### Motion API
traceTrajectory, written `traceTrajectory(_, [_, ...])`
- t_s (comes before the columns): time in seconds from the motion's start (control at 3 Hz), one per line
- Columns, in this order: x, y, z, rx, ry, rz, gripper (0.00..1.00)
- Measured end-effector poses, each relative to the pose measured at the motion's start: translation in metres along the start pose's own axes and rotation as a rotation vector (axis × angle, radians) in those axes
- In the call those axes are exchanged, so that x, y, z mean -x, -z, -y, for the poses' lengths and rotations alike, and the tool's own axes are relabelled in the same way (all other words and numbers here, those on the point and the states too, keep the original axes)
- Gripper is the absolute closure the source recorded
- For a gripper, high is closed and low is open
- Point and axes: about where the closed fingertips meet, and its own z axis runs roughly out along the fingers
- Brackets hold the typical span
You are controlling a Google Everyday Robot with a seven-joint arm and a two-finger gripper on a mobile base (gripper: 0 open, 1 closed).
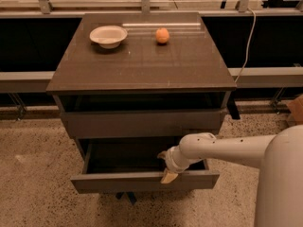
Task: Close middle drawer
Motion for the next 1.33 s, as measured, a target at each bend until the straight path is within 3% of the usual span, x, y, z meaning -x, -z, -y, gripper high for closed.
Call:
traceTrajectory(0.67, [0.006, 0.008, 0.006, -0.020, -0.008, 0.035, 0.38])
traceTrajectory(1.0, [0.018, 0.033, 0.006, -0.058, -0.031, 0.111, 0.39])
traceTrajectory(1.33, [0.025, 0.055, -0.011, -0.079, -0.089, 0.234, 0.57])
